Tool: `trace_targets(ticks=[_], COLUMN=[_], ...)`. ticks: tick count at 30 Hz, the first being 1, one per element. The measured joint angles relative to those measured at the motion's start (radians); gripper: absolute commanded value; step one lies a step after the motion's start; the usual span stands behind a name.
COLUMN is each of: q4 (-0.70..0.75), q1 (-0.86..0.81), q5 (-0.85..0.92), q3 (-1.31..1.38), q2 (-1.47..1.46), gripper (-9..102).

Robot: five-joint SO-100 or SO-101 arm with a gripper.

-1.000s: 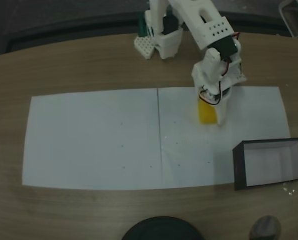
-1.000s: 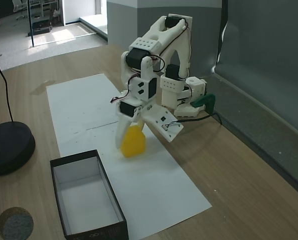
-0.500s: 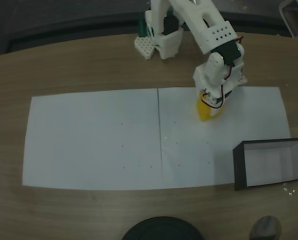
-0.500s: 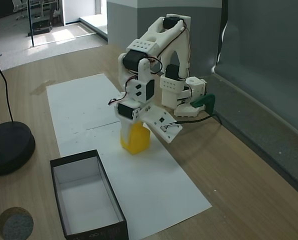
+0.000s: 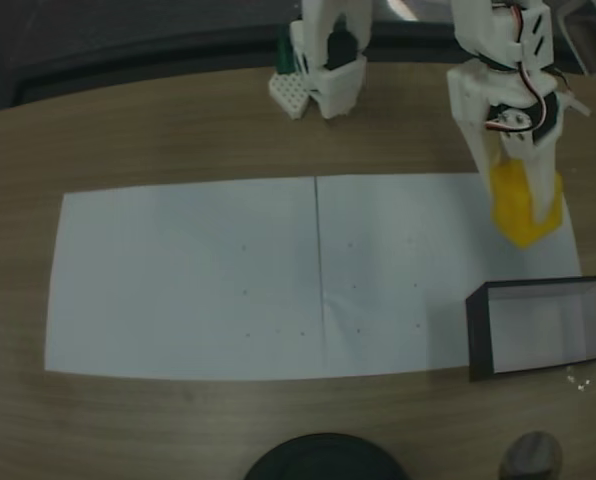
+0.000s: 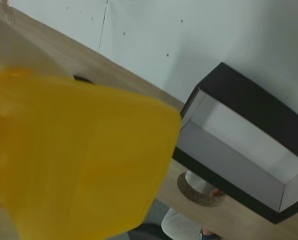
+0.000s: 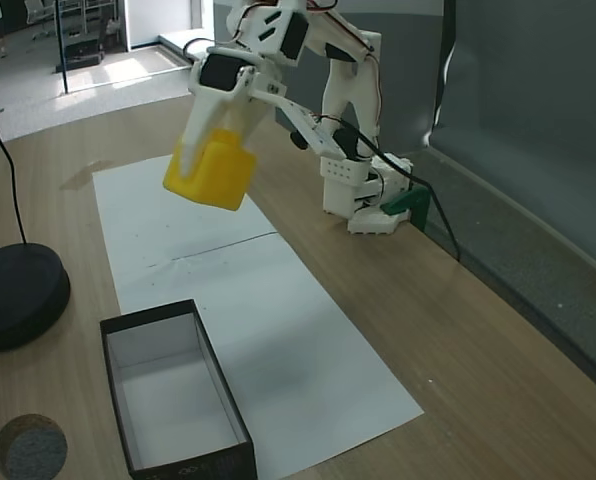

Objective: Grab a yellow square and put it in the box.

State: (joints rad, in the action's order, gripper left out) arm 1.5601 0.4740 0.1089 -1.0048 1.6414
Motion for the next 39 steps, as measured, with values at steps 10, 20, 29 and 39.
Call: trace_targets(ticks=[10,20,29,39], q4=[-0.100,-0.100,-0.100,0.031], q1=[0.012,0.067,0.064,0.054], q5=[-0.063,-0.118,-0.118,-0.118], q3=[0.302,0.483,0.517,0.589], q2=[-0.327,-0.692,-0.716,-0.715], gripper=[11,11,22,18])
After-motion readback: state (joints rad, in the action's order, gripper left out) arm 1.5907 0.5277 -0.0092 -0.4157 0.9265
